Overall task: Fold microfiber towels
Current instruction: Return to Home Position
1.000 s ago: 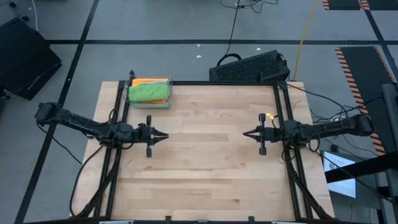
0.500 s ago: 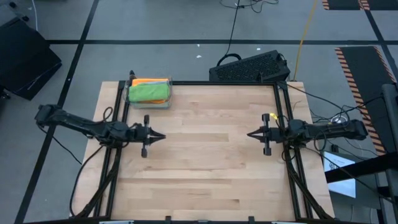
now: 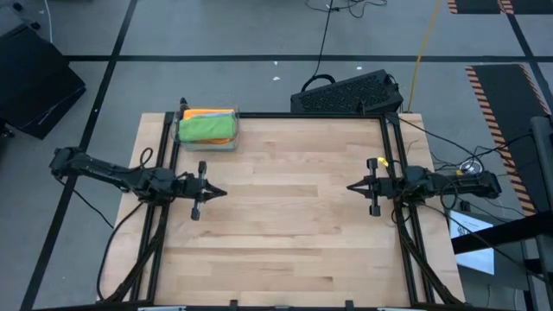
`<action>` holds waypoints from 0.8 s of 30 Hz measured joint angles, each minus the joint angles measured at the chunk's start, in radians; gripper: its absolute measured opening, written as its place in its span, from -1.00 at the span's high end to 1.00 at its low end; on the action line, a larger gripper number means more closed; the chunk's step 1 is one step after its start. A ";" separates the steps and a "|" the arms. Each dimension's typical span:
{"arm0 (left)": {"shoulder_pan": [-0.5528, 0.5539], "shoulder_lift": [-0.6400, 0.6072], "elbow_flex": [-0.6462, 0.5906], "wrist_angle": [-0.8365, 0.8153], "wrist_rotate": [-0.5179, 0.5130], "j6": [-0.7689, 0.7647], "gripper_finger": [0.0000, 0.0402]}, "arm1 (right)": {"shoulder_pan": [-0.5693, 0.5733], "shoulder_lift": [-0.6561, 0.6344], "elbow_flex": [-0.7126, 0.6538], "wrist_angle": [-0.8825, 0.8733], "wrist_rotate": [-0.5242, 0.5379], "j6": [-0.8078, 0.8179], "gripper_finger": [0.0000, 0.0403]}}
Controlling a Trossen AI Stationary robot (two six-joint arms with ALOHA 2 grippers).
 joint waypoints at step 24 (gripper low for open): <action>0.003 -0.377 -0.163 -0.015 0.032 0.041 1.00 | 0.000 -0.028 0.000 -0.026 -0.027 0.007 1.00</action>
